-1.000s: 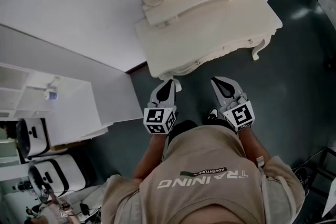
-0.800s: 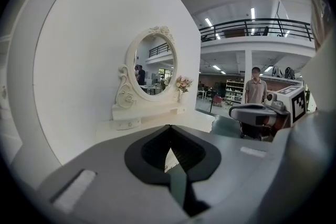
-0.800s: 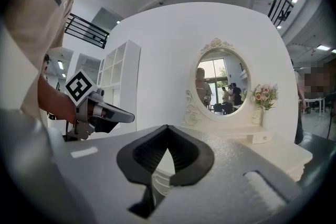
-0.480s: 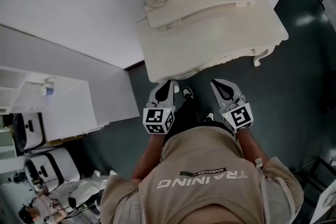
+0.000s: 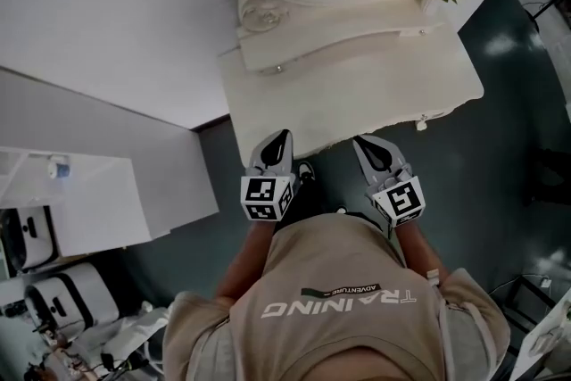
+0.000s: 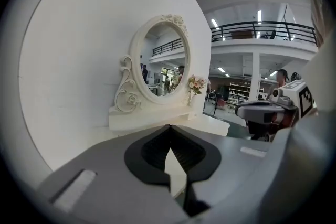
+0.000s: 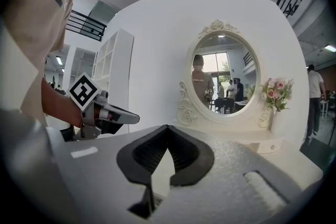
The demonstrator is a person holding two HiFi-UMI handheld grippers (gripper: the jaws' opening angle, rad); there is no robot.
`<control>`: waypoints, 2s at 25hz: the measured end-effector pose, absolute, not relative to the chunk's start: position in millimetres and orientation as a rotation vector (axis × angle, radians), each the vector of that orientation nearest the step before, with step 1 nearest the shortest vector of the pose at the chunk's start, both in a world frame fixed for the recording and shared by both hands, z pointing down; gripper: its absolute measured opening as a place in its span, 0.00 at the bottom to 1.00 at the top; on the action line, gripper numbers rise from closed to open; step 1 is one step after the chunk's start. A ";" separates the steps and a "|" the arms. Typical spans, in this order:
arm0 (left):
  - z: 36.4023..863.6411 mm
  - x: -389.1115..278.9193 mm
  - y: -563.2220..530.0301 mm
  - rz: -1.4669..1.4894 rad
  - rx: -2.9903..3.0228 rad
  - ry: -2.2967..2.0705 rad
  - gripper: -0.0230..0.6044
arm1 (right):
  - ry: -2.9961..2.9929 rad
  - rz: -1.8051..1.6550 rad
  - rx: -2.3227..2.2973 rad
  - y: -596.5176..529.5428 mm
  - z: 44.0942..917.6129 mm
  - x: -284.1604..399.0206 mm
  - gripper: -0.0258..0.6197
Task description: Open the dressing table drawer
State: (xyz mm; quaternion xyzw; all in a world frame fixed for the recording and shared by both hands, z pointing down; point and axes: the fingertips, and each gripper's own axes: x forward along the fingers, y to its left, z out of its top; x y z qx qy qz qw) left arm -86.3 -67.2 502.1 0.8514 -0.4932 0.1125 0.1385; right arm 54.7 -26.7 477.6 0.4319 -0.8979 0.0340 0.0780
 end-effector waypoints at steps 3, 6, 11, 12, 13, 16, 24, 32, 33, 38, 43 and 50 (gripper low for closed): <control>500.6 -90.9 -89.9 0.339 2.486 -1.411 0.07 | -2.678 0.069 1.301 -49.7 469.5 47.8 0.04; 502.0 -101.2 -109.2 0.370 2.523 -1.408 0.07 | -2.671 0.034 1.318 -68.3 462.4 35.5 0.04; 515.1 -117.3 -152.6 0.382 2.531 -1.436 0.07 | -2.654 0.012 1.333 -103.1 458.1 21.6 0.04; 516.7 -120.0 -159.9 0.384 2.528 -1.440 0.07 | -2.650 0.006 1.339 -108.9 457.2 19.9 0.04; 518.2 -122.0 -166.8 0.389 2.528 -1.443 0.07 | -2.646 0.000 1.345 -114.6 456.3 18.7 0.04; 524.7 -125.8 -182.9 0.414 2.522 -1.442 0.07 | -2.638 -0.008 1.360 -130.1 455.6 17.3 0.04; 528.0 -127.6 -203.6 0.432 2.465 -1.478 0.07 | -2.681 0.001 1.296 -159.4 452.5 14.8 0.04; 529.9 -123.8 -209.9 0.435 2.338 -1.573 0.07 | -2.769 -0.041 1.127 -181.2 450.3 15.2 0.04; 530.6 -123.3 -210.9 0.439 2.324 -1.583 0.07 | -2.782 -0.031 1.118 -184.4 450.3 15.5 0.04; 539.9 -119.3 -215.9 0.486 2.279 -1.620 0.07 | -2.817 0.006 1.075 -197.2 454.4 17.5 0.04; 560.7 -117.6 -223.2 0.531 2.214 -1.630 0.08 | -2.828 -0.002 1.026 -209.4 459.0 21.1 0.04; 590.5 -113.8 -241.4 0.547 2.107 -1.617 0.16 | -2.826 0.022 1.004 -223.8 469.0 38.9 0.04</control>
